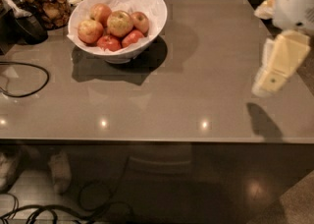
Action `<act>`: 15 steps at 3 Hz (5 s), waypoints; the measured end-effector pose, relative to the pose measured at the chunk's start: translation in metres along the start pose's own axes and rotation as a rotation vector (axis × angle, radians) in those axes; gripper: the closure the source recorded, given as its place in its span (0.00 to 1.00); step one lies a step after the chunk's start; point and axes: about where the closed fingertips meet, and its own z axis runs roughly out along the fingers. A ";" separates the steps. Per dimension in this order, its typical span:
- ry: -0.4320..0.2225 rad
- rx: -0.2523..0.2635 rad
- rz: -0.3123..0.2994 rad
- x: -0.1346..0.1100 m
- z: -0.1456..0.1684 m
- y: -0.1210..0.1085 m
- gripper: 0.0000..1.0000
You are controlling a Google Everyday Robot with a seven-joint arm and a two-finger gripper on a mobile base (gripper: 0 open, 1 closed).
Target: Pick apple from white bowl
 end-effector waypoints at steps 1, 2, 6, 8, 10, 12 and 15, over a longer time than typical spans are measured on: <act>-0.071 -0.005 -0.024 -0.050 -0.005 -0.041 0.00; -0.107 0.006 -0.073 -0.093 -0.013 -0.071 0.00; -0.456 0.036 -0.029 -0.175 0.034 -0.133 0.00; -0.463 0.015 -0.057 -0.203 0.045 -0.137 0.00; -0.404 -0.038 -0.141 -0.252 0.072 -0.143 0.00; -0.375 -0.054 -0.157 -0.268 0.090 -0.151 0.00; -0.367 -0.062 -0.158 -0.282 0.108 -0.165 0.08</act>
Offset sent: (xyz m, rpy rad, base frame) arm 0.1144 0.0972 0.0901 0.0742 -0.0382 0.1628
